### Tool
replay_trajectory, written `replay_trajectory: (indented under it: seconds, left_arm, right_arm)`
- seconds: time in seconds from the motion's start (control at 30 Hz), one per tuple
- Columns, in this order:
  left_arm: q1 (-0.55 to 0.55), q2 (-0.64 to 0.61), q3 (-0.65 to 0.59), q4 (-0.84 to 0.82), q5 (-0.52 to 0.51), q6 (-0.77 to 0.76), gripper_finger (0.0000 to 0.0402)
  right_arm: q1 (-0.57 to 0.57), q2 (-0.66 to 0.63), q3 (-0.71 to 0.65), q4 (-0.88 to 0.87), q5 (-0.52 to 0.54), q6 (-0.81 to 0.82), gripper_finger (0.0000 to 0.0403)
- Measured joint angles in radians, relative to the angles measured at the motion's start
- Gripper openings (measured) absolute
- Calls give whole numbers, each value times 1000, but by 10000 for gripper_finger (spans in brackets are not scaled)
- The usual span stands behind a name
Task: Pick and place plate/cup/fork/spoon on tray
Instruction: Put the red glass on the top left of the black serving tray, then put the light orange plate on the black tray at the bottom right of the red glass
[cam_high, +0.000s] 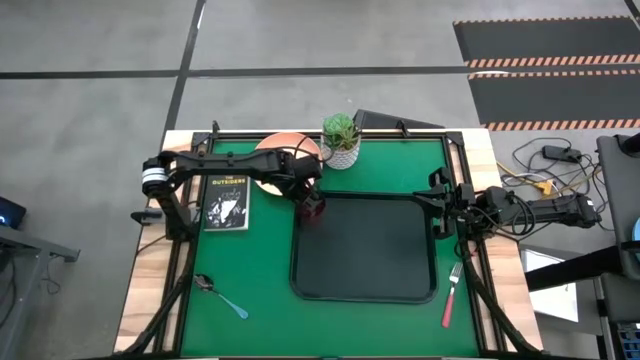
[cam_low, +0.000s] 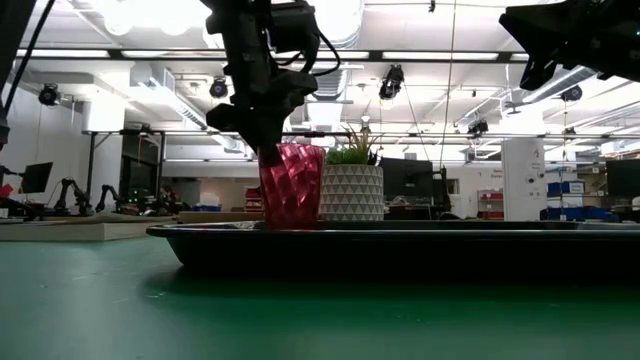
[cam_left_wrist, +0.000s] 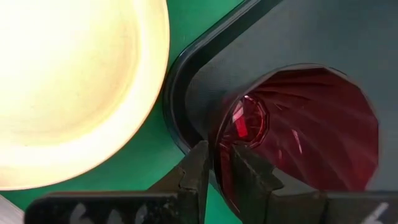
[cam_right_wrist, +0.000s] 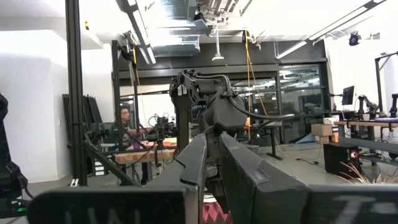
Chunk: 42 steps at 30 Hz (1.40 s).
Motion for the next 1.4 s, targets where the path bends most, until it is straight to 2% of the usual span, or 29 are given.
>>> replay_trajectory:
  seconds: [0.43, 0.7, 0.83, 1.07, 1.27, 1.4]
  left_arm:
    - [0, -88, -1, -5, -7, 93, 48]
    - [-34, -198, -26, 20, -23, 236, 48]
    - [-63, -292, -69, 26, -52, 245, 48]
    - [-71, -455, -222, 33, -137, 235, 48]
    - [-71, -507, -350, 87, -148, 236, 48]
    - [-71, -511, -419, 111, -163, 291, 48]
  right_arm:
    - [0, 0, 0, -1, -1, 0, 36]
    - [0, 0, 0, -10, -1, 0, 36]
    - [0, 0, 0, -33, -1, 0, 36]
    - [0, 8, 0, -34, -1, 28, 36]
    - [0, 13, 0, -37, -1, 35, 36]
    - [0, 13, 0, -44, -1, 35, 36]
